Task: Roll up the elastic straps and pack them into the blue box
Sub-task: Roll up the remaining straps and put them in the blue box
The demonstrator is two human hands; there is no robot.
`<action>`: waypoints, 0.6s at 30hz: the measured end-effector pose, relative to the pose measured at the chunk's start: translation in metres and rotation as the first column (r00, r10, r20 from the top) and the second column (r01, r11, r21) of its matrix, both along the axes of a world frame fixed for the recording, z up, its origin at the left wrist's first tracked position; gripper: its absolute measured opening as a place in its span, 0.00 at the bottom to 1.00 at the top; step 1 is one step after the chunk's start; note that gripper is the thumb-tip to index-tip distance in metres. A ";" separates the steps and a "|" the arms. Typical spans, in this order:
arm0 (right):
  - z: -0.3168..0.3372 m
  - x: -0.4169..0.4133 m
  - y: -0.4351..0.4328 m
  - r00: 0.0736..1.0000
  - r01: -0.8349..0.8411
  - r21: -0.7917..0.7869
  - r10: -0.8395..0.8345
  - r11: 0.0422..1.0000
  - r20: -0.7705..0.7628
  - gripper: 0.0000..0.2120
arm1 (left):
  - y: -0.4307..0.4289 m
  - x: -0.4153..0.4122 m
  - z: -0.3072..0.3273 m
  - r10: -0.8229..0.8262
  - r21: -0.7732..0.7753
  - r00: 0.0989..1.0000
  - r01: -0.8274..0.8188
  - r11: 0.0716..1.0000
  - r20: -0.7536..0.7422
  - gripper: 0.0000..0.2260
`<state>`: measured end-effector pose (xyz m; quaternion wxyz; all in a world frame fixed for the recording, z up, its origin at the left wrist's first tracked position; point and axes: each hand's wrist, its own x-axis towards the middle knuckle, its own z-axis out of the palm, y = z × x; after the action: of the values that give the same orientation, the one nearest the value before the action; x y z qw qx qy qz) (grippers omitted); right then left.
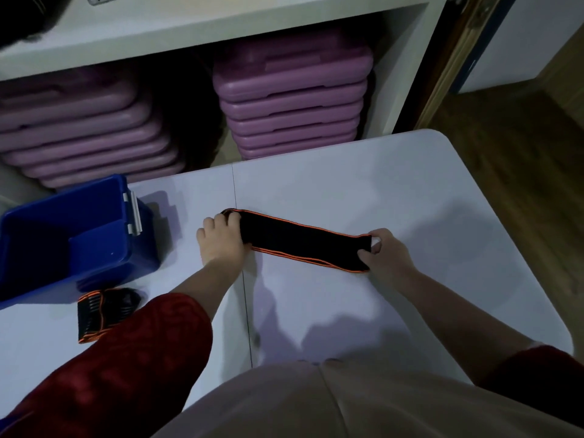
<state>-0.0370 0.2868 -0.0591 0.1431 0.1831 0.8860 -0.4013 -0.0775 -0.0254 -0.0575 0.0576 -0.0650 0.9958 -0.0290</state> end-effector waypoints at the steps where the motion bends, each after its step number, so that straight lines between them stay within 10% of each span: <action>1: -0.001 0.002 -0.003 0.999 -0.036 0.013 0.036 0.999 0.033 0.24 | 0.002 -0.002 0.000 0.068 0.060 0.998 -0.068 0.996 0.004 0.24; 3: -0.002 0.009 -0.010 0.986 -0.119 -0.007 0.119 0.993 0.120 0.29 | 0.004 -0.001 -0.004 0.202 0.279 0.979 -0.201 0.939 0.026 0.26; 7: 0.001 0.019 -0.020 0.937 -0.295 -0.047 0.299 0.954 0.180 0.22 | 0.015 0.002 -0.009 0.485 0.726 0.855 -0.449 0.521 0.181 0.27; 12: 0.001 0.008 -0.016 0.939 -0.271 -0.057 0.277 0.961 0.201 0.28 | 0.020 -0.016 0.000 0.532 0.793 0.742 -0.577 0.197 0.408 0.21; 18: 0.005 0.003 -0.020 0.893 -0.370 -0.129 0.391 0.920 0.224 0.22 | 0.031 -0.037 0.006 0.317 0.840 0.809 -0.538 0.061 0.495 0.08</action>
<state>-0.0340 0.2670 -0.0540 0.3347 0.0482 0.8626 -0.3761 -0.1147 0.0051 -0.0511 0.1794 -0.3036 0.7135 0.6055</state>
